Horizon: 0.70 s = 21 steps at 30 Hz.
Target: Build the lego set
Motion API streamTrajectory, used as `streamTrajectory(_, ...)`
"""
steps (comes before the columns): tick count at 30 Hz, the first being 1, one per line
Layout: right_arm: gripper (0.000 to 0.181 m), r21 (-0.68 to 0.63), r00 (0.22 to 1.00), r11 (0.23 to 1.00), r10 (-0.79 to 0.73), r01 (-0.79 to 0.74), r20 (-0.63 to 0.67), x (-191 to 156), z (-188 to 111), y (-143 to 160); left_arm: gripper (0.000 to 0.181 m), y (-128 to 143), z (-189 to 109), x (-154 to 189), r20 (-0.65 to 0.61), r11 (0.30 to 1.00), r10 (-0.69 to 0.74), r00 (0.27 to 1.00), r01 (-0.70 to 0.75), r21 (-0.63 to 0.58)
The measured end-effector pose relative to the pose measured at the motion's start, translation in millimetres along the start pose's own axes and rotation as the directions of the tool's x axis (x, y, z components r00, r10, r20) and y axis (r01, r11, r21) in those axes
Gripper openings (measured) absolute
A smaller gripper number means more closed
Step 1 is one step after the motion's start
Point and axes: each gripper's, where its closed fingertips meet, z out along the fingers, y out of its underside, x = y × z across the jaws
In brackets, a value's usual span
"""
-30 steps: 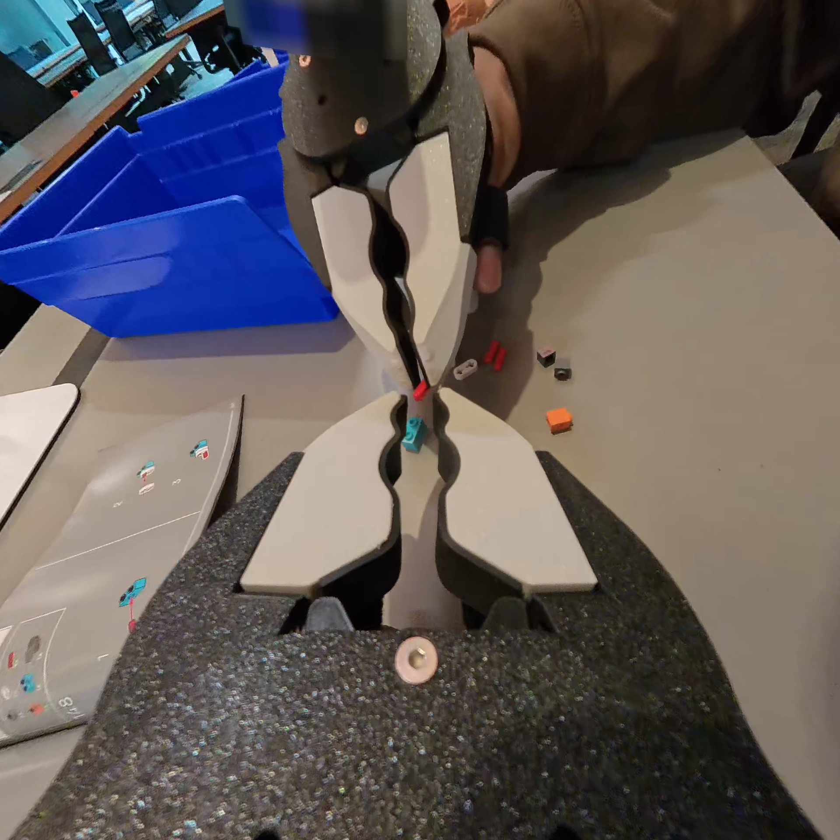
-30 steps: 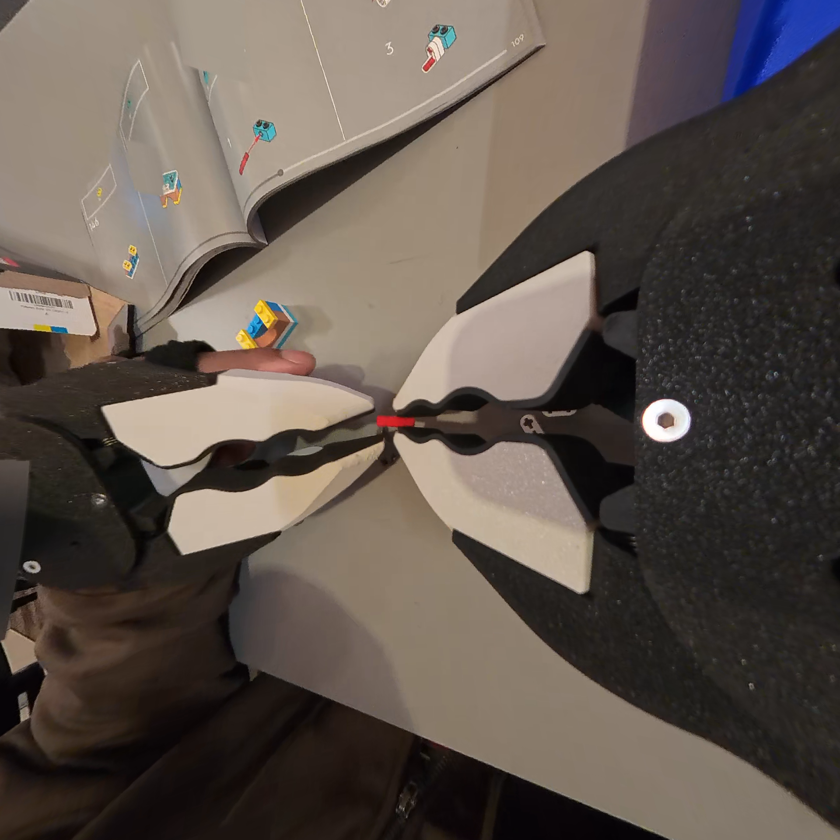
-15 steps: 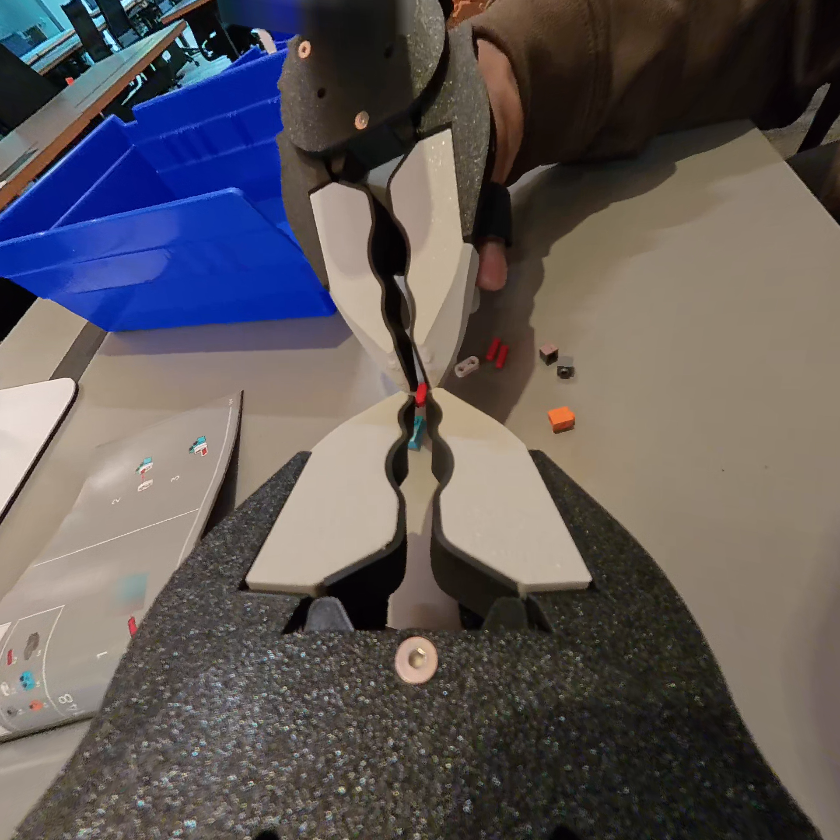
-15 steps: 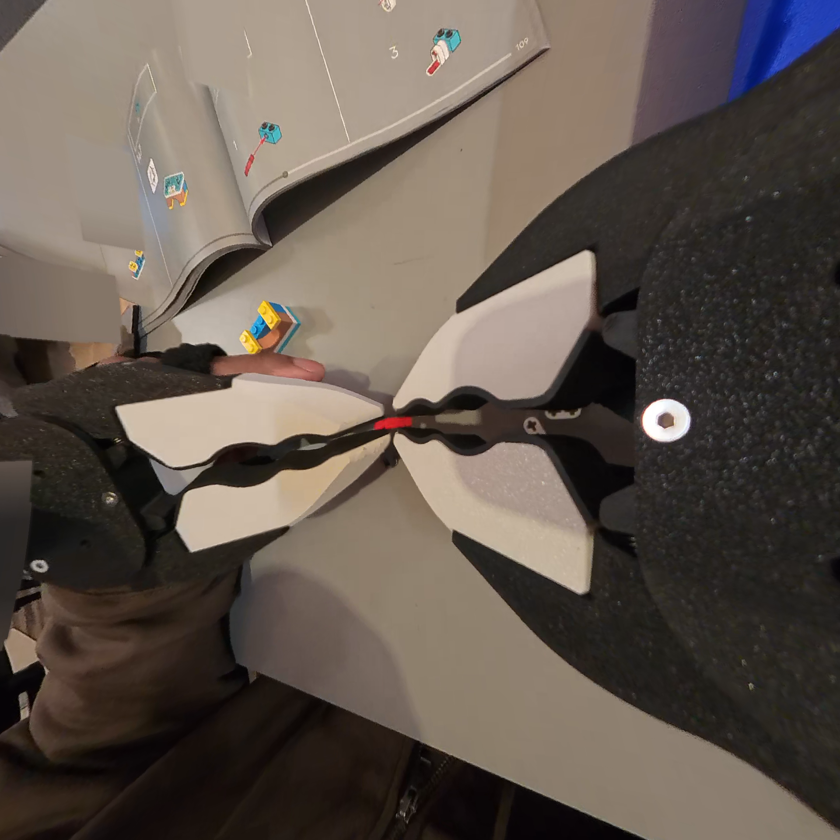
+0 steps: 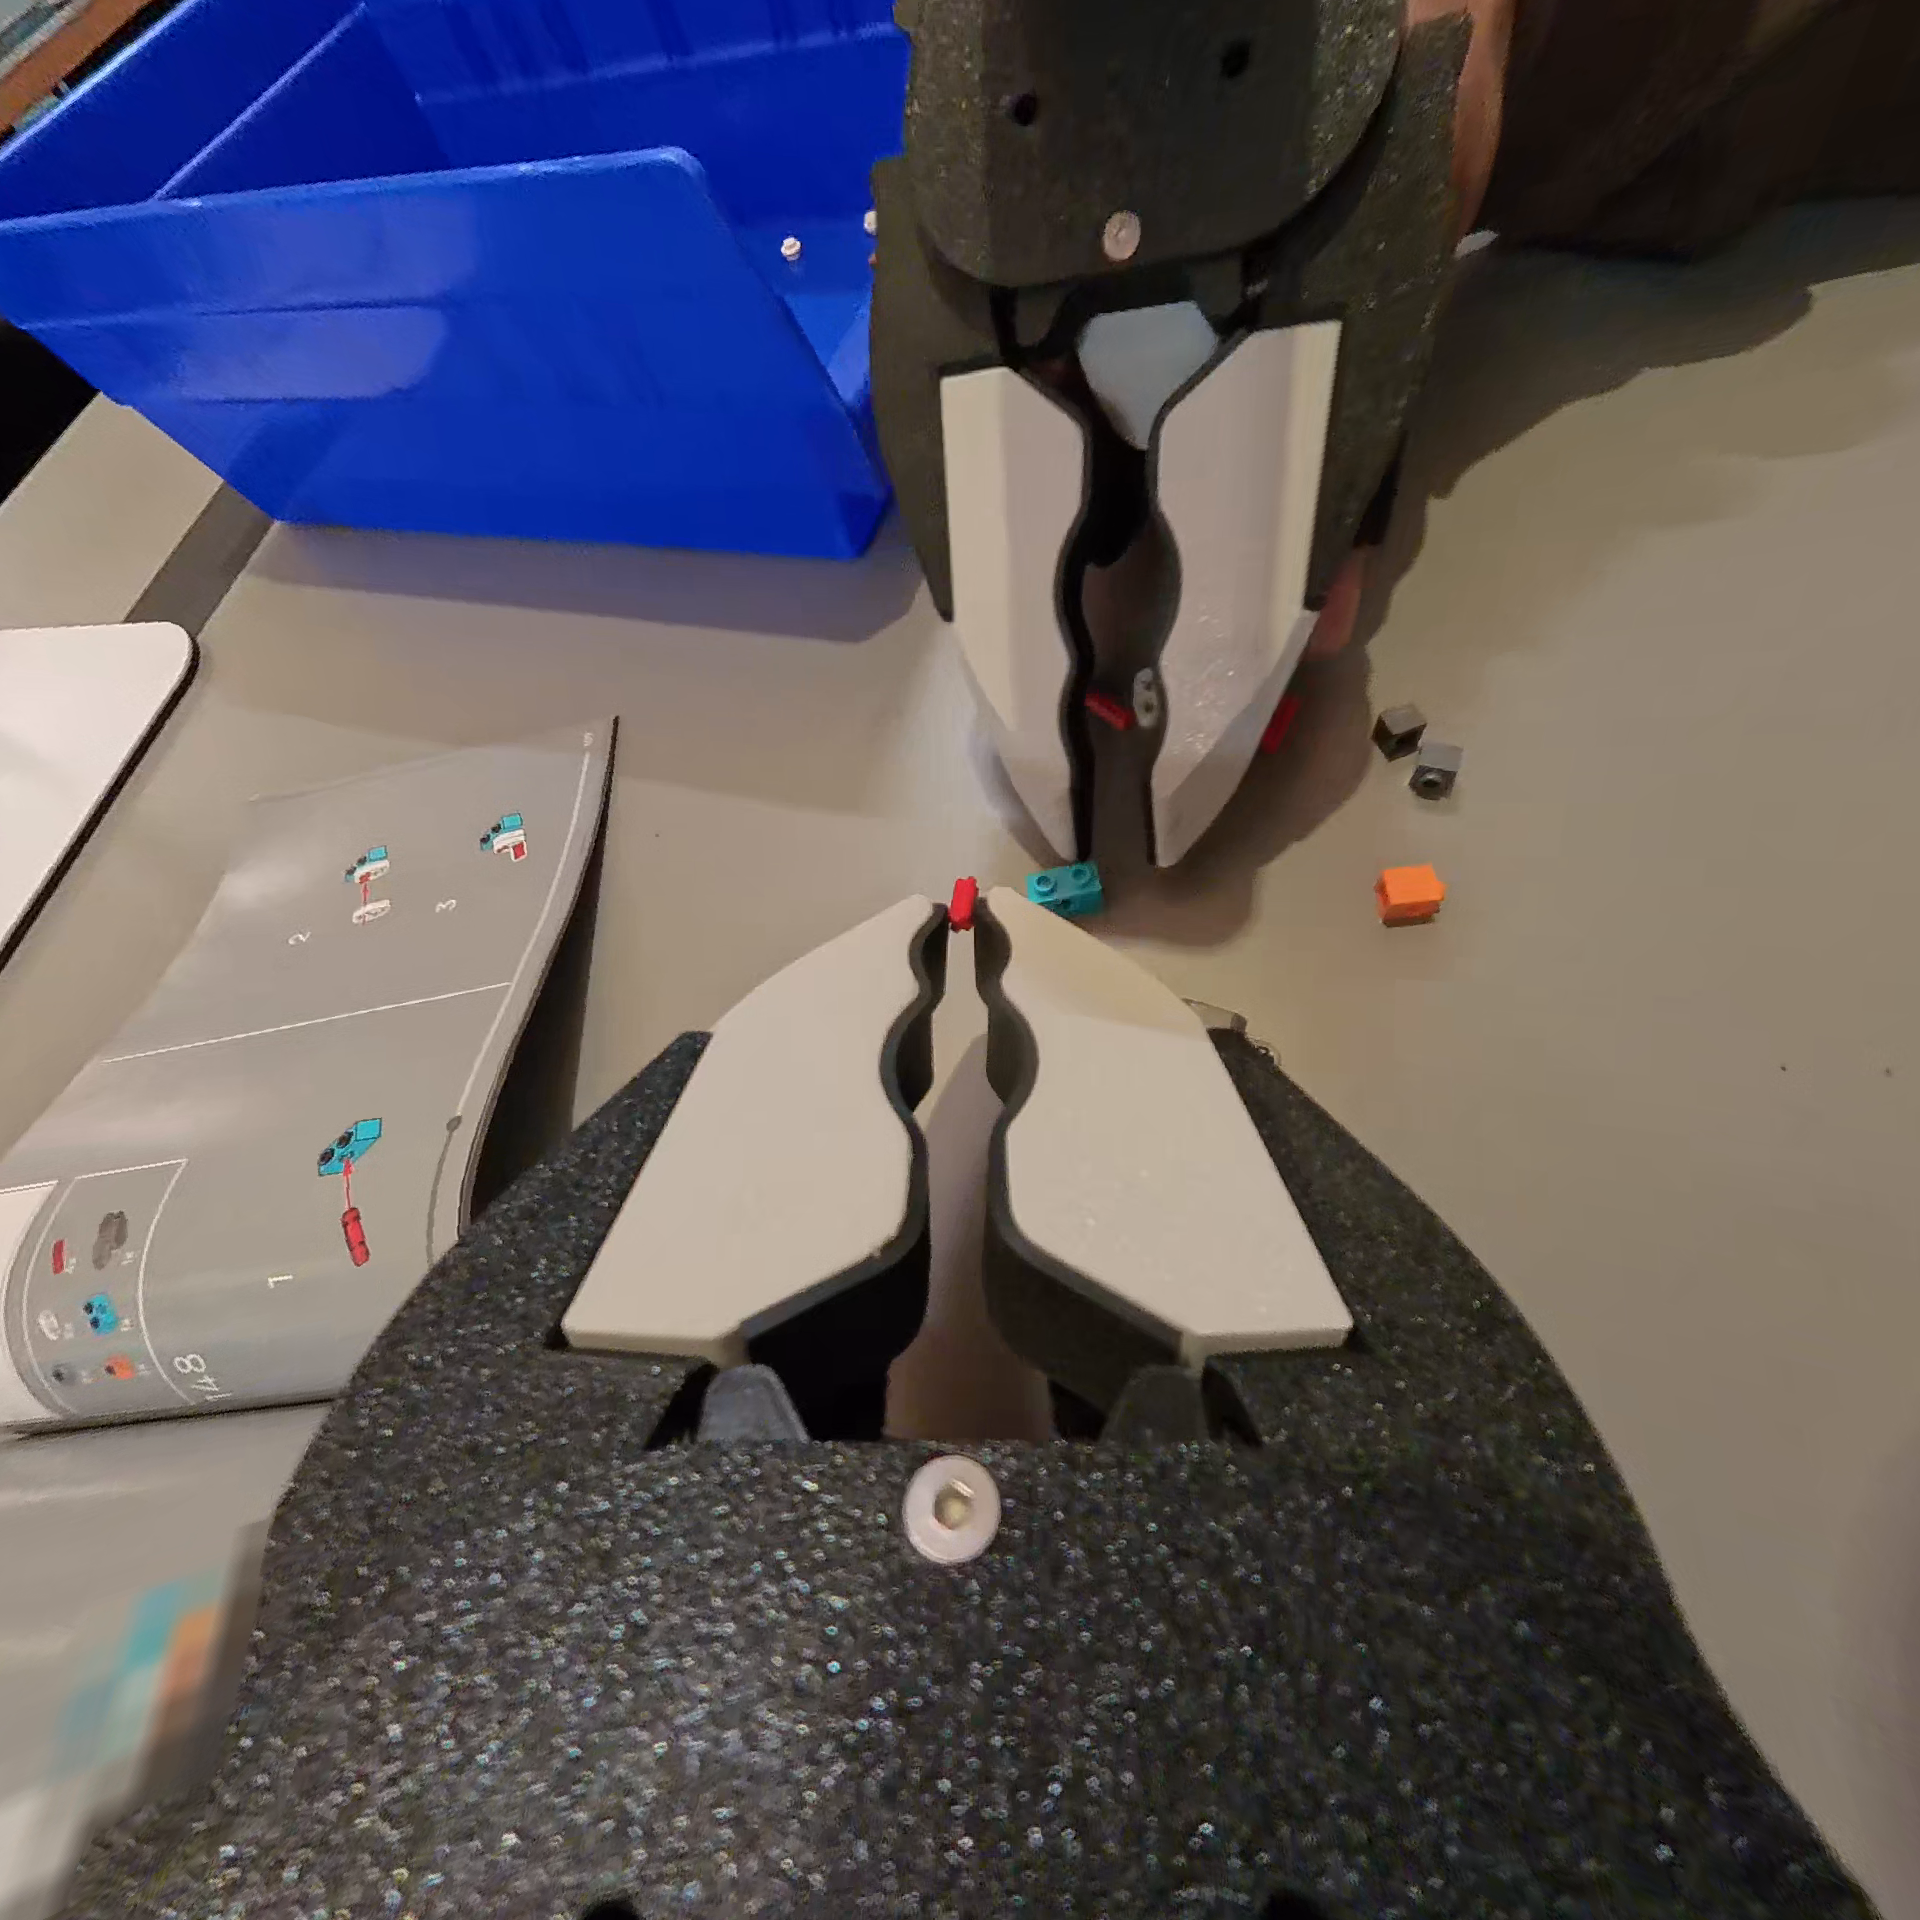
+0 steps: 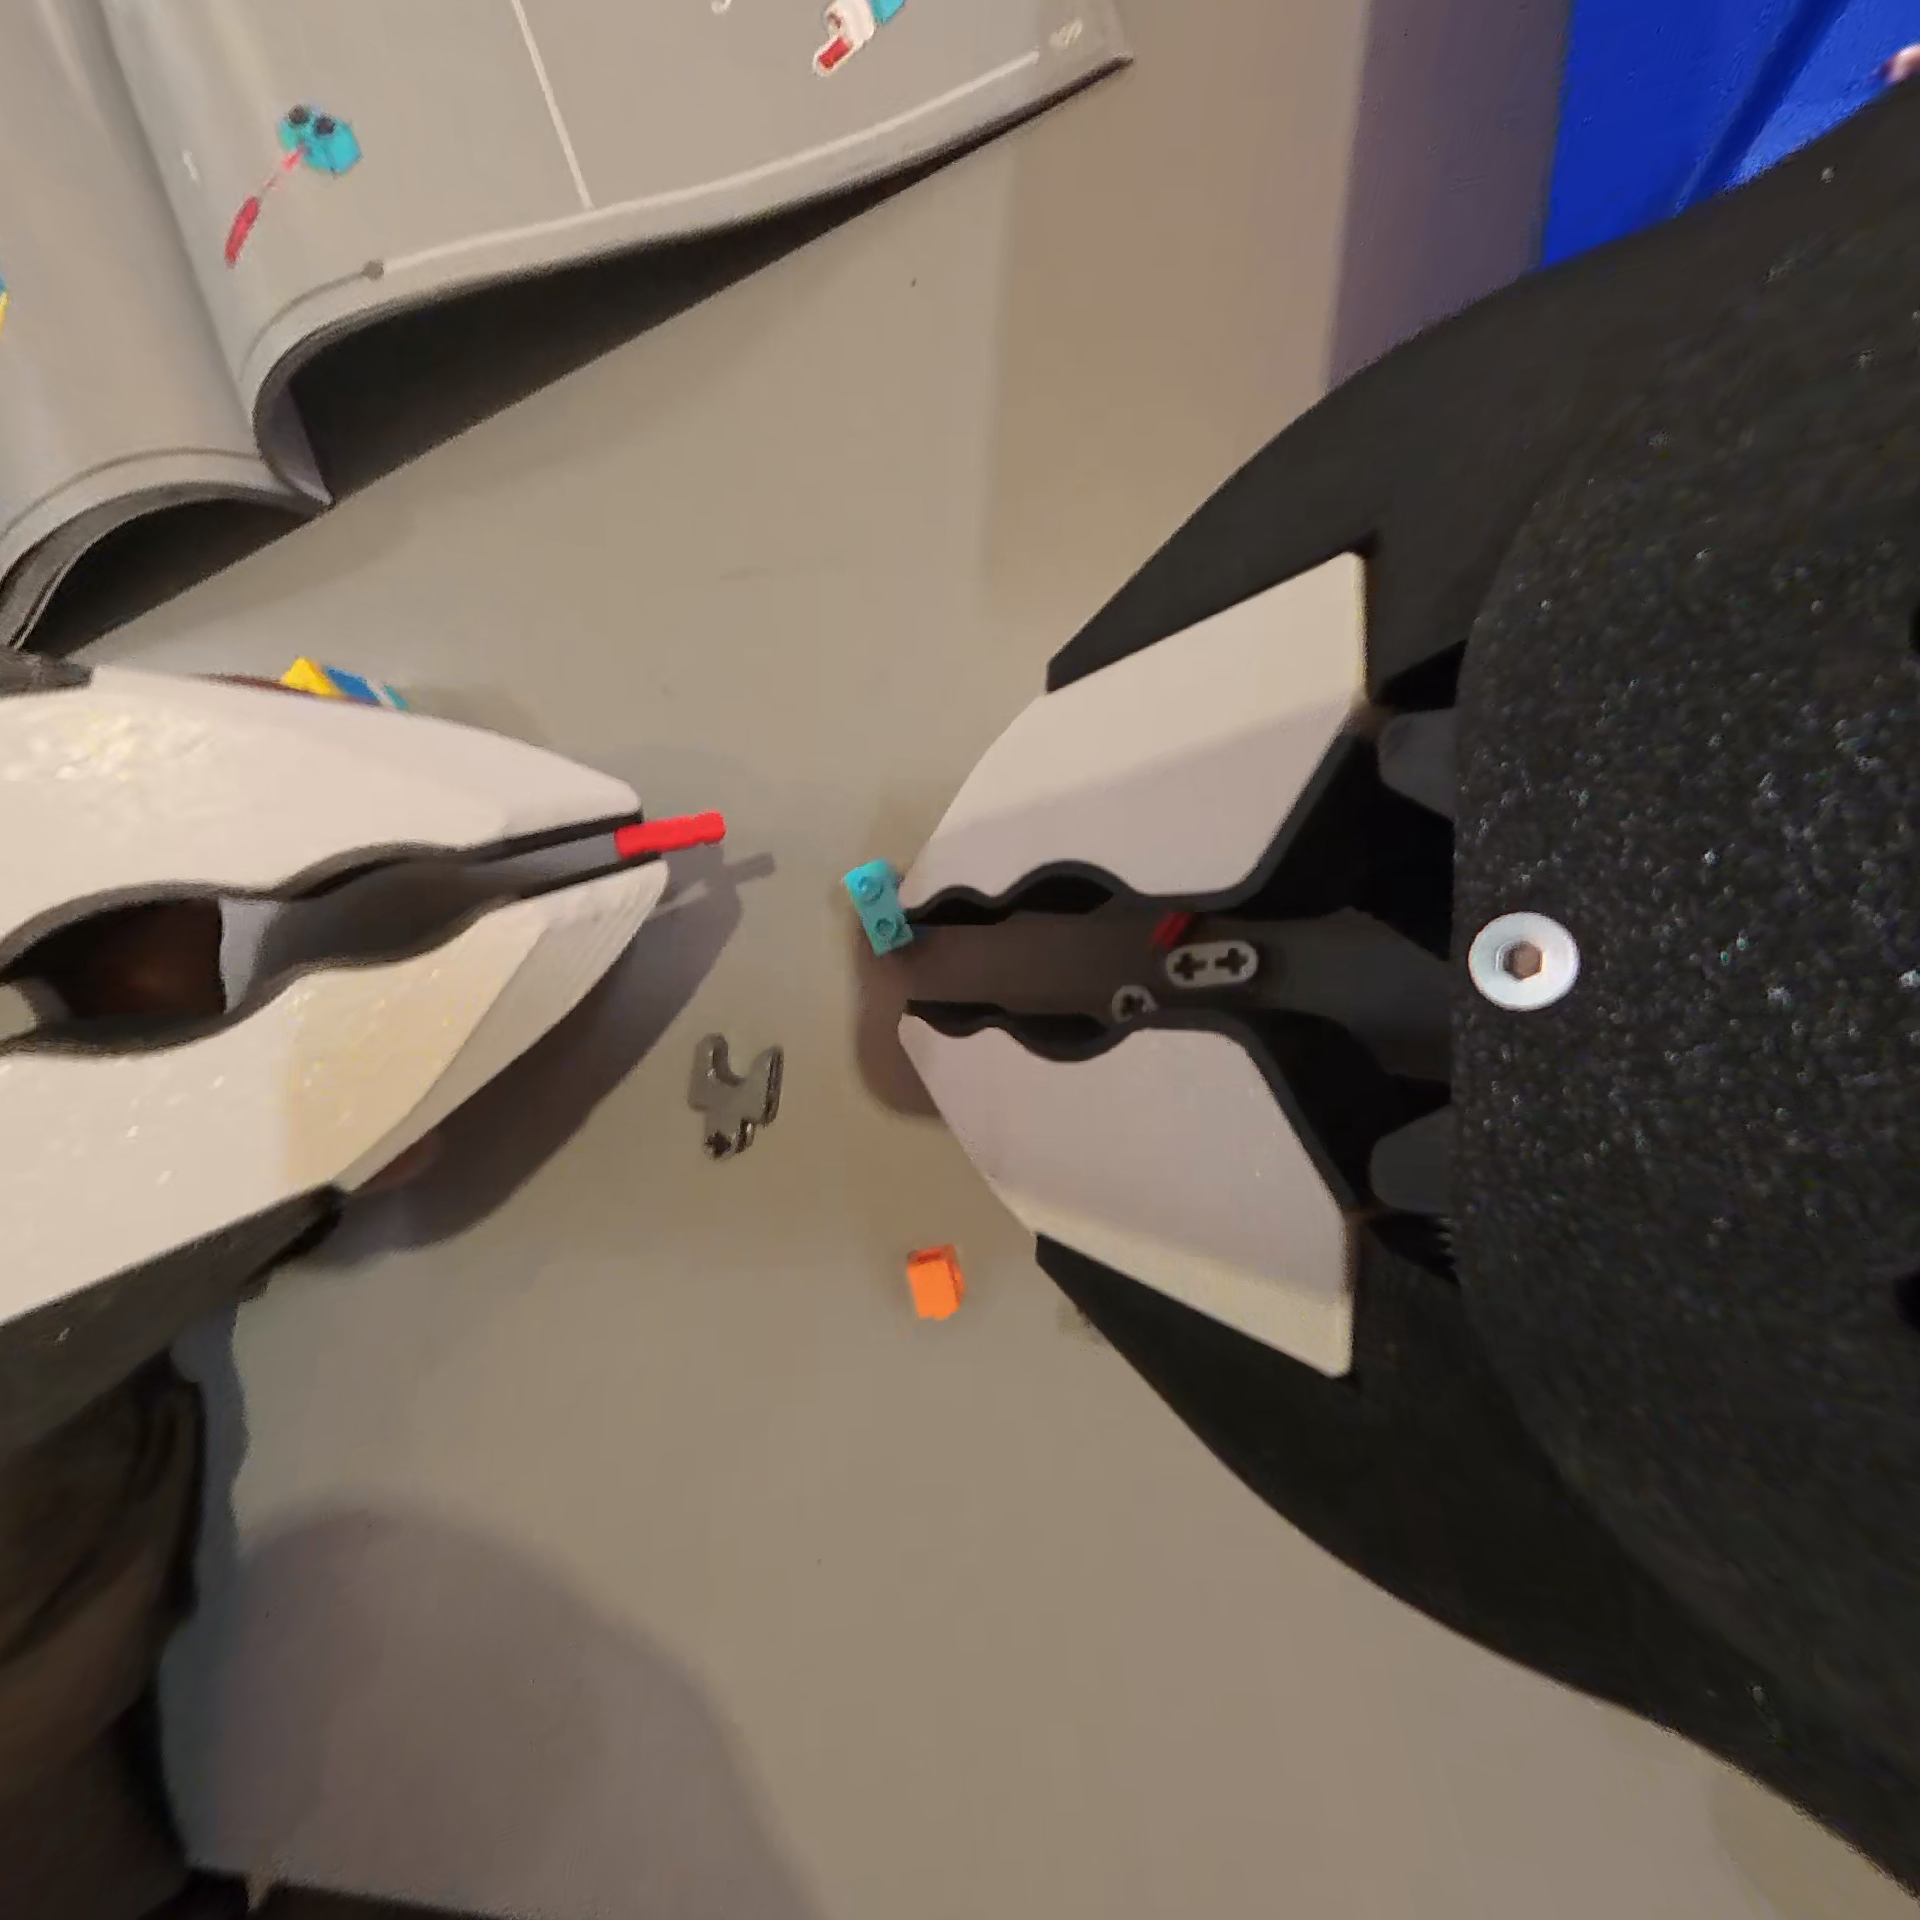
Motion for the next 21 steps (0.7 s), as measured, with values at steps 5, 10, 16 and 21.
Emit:
streamTrajectory(5, 0.015, -0.008, 0.999, 1.000, -0.015, 0.015, -0.052, 9.3, -1.7, 2.0, 0.004, -0.7, -2.3, 0.5, -0.013, 1.000, -0.009, 1.000, 0.009, 0.006)
streamTrajectory(10, 0.024, 0.011, 0.996, 0.999, -0.049, 0.050, -0.070, 12.9, 1.6, 0.6, 0.004, -0.6, -2.7, 4.6, -0.045, 1.000, -0.015, 0.999, 0.015, 0.009)
streamTrajectory(16, 0.027, 0.019, 0.992, 0.994, -0.103, 0.105, -0.070, 12.2, 3.7, -0.9, 0.004, 1.7, -1.5, 11.1, -0.082, 1.000, -0.004, 0.997, 0.004, -0.003)
streamTrajectory(21, 0.027, 0.047, 0.991, 0.990, -0.129, 0.131, -0.038, 8.4, 2.8, -4.5, 0.004, 2.6, -3.1, 13.4, -0.103, 1.000, -0.002, 0.995, 0.002, -0.004)
